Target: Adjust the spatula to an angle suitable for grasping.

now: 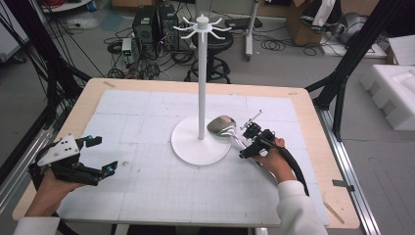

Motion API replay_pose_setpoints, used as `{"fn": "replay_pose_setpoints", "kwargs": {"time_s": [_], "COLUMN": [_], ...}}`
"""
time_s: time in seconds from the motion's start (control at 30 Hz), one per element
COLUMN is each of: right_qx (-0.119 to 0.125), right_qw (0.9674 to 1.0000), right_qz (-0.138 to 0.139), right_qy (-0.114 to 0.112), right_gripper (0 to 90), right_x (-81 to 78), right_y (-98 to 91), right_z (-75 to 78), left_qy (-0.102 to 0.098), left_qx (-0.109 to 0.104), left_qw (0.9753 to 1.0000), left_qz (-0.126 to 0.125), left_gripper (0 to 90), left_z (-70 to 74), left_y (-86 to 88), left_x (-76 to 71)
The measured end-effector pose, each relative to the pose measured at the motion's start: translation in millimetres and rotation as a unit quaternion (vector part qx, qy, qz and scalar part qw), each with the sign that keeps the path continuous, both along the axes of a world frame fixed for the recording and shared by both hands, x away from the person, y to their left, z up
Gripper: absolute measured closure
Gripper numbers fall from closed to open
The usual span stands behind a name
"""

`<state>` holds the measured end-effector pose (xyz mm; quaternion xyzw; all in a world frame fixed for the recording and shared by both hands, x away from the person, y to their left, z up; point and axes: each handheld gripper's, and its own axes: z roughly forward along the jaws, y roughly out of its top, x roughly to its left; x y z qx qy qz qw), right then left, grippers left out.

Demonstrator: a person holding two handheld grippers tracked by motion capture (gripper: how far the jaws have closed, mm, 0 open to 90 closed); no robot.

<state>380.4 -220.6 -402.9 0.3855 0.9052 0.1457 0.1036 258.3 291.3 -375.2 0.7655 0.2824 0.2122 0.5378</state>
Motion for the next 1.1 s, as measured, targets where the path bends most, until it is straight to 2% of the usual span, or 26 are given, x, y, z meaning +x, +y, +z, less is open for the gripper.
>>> {"fn": "replay_pose_setpoints", "kwargs": {"time_s": [0.17,0.47,0.6,1.1], "right_qx": [0.017,0.009,0.002,0.008], "right_qw": [0.9997,0.9993,0.9993,0.999], "right_qz": [0.0,0.0,-0.006,-0.022], "right_qy": [0.019,0.036,0.036,0.038], "right_gripper": [44.1,59.6,63.8,70.9], "right_x": [2.2,4.6,5.3,9.2], "right_y": [-0.7,2.4,2.7,4.0], "right_z": [-0.5,-5.4,-5.9,-7.7], "left_qy": [-0.002,-0.001,-0.002,-0.002], "left_qx": [-0.002,-0.001,-0.002,-0.002], "left_qw": [1.0,1.0,1.0,1.0], "left_qz": [0.004,0.004,0.004,0.003], "left_gripper": [1.8,1.8,1.8,1.8], "left_z": [0.3,0.0,0.1,0.6], "left_y": [0.5,0.4,0.7,0.2], "left_x": [-0.1,-0.1,-0.1,-0.4]}}
